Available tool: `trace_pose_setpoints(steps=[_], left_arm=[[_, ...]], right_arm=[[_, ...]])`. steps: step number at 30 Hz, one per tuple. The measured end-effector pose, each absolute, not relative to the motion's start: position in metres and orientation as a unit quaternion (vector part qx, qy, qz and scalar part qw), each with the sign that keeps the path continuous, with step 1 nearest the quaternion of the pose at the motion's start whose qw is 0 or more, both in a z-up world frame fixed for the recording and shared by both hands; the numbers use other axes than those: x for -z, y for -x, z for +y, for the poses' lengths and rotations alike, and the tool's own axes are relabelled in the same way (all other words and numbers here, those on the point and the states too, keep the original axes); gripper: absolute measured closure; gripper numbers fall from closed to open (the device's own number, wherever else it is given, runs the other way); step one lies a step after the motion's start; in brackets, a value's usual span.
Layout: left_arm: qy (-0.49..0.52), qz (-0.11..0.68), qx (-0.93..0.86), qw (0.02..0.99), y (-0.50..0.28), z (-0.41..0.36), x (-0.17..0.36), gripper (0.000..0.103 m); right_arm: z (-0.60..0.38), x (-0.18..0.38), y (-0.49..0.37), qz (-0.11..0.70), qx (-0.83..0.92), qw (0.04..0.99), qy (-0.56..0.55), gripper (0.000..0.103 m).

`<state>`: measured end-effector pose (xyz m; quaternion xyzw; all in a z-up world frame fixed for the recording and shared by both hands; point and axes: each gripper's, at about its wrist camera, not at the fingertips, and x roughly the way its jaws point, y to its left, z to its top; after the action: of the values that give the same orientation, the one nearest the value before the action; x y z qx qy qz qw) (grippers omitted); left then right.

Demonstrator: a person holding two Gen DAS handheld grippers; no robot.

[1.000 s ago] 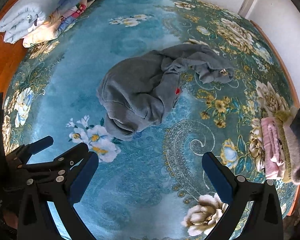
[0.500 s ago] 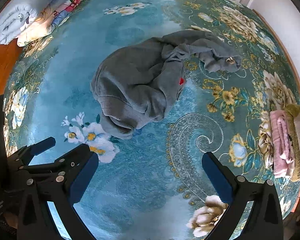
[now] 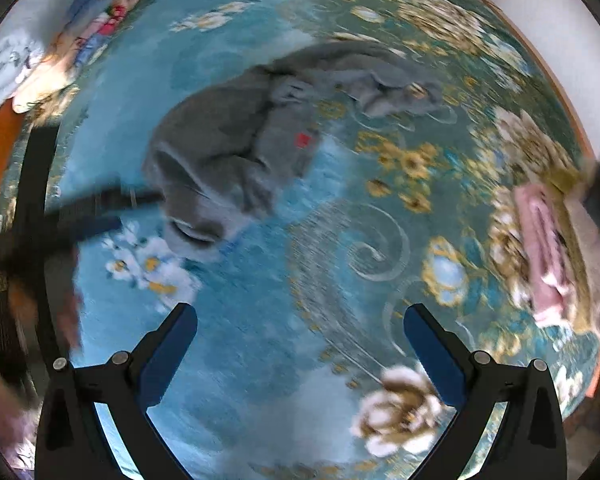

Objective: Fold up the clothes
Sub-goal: 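Grasp the grey garment's edge with the left gripper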

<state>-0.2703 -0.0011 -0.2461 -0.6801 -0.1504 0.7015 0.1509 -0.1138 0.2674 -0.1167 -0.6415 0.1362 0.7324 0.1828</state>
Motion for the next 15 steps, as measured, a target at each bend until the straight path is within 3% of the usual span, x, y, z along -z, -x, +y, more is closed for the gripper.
trace_pose_setpoints(steps=[1,2,4,5,6,9,15], left_arm=[[0.684,-0.139,-0.701,0.145,0.275,0.004,0.249,0.002],[0.688,-0.122,-0.701,0.141,0.277,0.011,0.252,0.011],[0.694,-0.098,-0.699,0.141,0.279,0.022,0.254,0.038],[0.698,-0.099,-0.696,0.139,0.279,0.024,0.255,0.065],[0.701,-0.106,-0.692,0.136,0.279,0.025,0.254,0.073],[0.686,-0.117,-0.705,0.138,0.274,0.025,0.235,0.087],[0.612,-0.172,-0.749,0.190,0.255,-0.005,0.138,0.090]], right_arm=[[0.273,0.115,0.104,0.137,-0.727,0.189,0.646,0.000],[0.278,0.113,0.095,0.137,-0.721,0.195,0.651,0.000],[0.286,0.110,0.078,0.142,-0.712,0.210,0.655,0.000],[0.290,0.108,0.070,0.145,-0.708,0.218,0.656,0.000],[0.294,0.106,0.063,0.151,-0.705,0.225,0.655,0.000],[0.304,0.104,0.046,0.175,-0.702,0.236,0.649,0.000],[0.304,0.088,0.032,0.204,-0.710,0.237,0.630,0.000]])
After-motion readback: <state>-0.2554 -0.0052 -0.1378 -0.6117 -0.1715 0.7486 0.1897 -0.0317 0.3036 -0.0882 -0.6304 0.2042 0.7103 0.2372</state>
